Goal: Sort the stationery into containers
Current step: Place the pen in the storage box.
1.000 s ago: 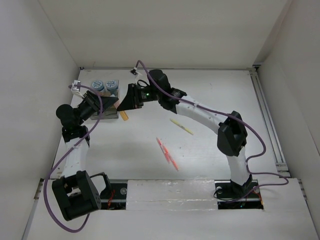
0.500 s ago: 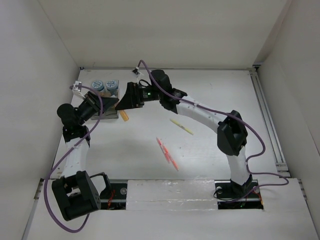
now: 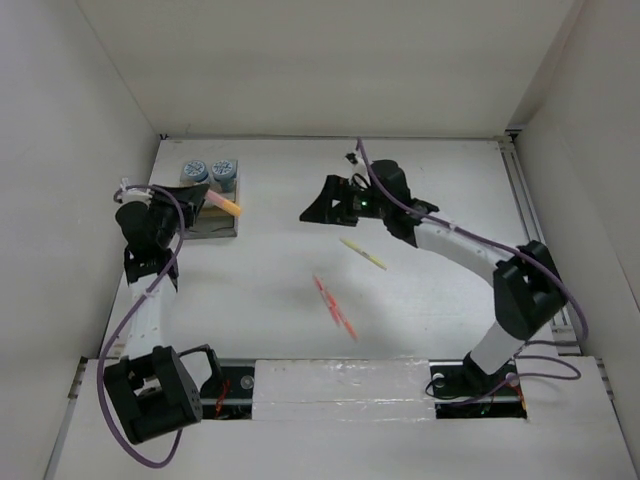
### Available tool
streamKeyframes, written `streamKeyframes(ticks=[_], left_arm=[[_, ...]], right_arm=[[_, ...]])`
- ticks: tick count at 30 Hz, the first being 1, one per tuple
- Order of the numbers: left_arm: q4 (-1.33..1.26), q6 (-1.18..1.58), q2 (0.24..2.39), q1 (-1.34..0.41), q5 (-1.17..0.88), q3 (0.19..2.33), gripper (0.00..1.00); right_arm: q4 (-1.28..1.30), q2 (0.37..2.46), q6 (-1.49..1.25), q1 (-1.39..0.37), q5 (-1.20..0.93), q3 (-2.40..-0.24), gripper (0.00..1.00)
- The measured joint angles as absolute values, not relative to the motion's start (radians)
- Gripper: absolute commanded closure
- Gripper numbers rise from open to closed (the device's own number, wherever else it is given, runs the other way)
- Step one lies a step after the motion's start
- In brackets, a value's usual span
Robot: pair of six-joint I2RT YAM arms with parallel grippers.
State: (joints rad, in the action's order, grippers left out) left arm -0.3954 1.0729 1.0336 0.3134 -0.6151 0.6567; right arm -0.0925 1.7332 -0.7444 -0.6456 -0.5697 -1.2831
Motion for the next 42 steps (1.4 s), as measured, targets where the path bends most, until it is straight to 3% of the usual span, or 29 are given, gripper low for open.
streamKeyframes(ticks=[5,11,20,36,40,42], left_arm=[[-0.424,1.21,1.114,0.313,-0.356,0.648,1.0],[-0.505,1.331,1.281,0.313,-0.15,0.659,1.0],[-0.551,1.373,1.525,0.299,0.007,0.812,1.0],[-0.549,1.369,1.645,0.213,0.138,0.874,1.0],[-0.55,1.368,1.681,0.213,0.135,0.874,0.9],[-0.551,1.369,1.697,0.213,0.127,0.874,0.75]], right_arm=[[-0.088,1.494,-0.695,-0.638,-0.444,-1.069,0.0],[-0.09,1.354,-0.659,-0.686,-0.4,-0.936,0.0],[-0.08,1.328,-0.638,-0.809,-0.351,-0.867,0.0],[-0.099,1.337,-0.633,-0.864,-0.324,-0.809,0.0],[-0.107,1.349,-0.633,-0.865,-0.325,-0.809,0.0],[-0.109,1.361,-0.633,-0.865,-0.326,-0.809,0.0]])
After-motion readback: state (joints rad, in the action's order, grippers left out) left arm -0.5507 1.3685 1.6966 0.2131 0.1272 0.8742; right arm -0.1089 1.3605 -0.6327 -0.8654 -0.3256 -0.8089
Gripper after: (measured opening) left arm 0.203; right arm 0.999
